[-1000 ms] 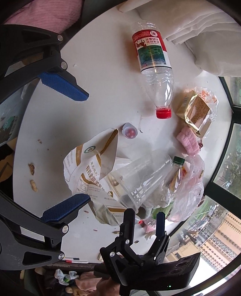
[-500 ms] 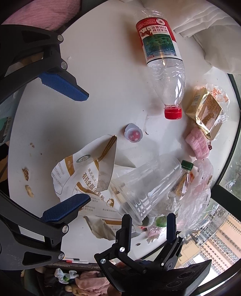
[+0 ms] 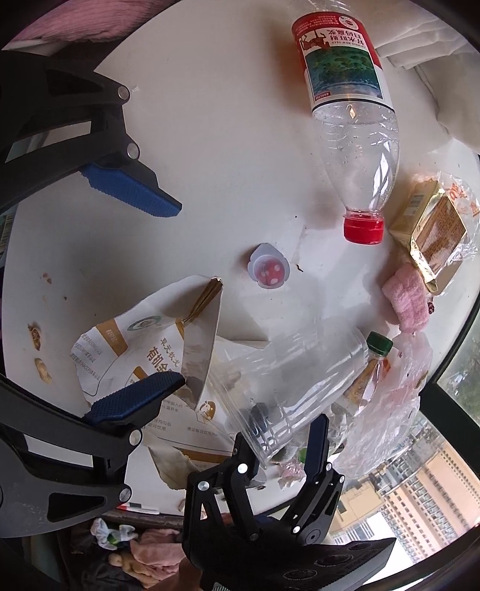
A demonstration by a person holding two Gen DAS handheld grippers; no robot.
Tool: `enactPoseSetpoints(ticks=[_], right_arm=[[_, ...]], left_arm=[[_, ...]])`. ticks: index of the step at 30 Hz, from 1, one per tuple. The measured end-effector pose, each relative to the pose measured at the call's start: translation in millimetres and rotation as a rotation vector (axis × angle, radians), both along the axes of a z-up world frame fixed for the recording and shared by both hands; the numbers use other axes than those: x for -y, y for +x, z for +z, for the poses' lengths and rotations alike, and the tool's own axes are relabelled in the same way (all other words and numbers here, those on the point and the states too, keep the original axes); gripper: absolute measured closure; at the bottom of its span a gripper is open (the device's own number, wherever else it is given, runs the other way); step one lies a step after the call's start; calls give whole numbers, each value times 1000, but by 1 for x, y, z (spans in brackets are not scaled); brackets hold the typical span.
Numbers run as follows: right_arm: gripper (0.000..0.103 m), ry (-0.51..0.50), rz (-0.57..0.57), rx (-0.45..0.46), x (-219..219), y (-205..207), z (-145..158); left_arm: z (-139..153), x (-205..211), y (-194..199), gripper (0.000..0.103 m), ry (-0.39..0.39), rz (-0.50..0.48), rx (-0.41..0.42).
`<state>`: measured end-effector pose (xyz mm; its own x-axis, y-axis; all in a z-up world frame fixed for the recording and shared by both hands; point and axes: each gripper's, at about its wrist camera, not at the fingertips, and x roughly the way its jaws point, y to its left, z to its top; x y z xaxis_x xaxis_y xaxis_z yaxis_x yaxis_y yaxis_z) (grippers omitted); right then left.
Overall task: Collect trash
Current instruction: 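Reach the left tool to the printed paper bag while the right tool reaches the clear cup, then close the left tool on the paper bag while the right tool grips the cup rim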
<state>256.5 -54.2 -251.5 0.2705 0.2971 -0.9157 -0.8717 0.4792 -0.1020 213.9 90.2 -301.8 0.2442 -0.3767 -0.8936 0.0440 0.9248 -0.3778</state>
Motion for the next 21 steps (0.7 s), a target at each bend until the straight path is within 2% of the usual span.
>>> enactPoseSetpoints(ticks=[2, 3, 5, 6, 8, 11, 13, 21], right_arm=[[56, 12, -16, 1, 1, 1, 2], [58, 21, -28, -4, 3, 2, 3], [65, 40, -53, -22, 5, 5, 5], [68, 47, -65, -29, 7, 7, 5], [83, 66, -97, -54, 10, 11, 6], [90, 106, -154, -85, 16, 18, 10], [94, 134, -184, -98, 20, 20, 14], [94, 214, -236, -98, 27, 15, 42]], left_arm=[[-1, 2, 2, 42, -11, -9, -17], [-2, 3, 3, 46, -17, -12, -28], [-5, 5, 5, 69, -24, -19, -52], [-6, 6, 6, 75, -26, -20, -60], [-7, 7, 5, 94, -38, -16, -68], [-3, 8, 3, 101, -61, -7, -49], [3, 10, 0, 103, -59, -11, -33], [33, 9, -6, 103, -55, -10, 34]])
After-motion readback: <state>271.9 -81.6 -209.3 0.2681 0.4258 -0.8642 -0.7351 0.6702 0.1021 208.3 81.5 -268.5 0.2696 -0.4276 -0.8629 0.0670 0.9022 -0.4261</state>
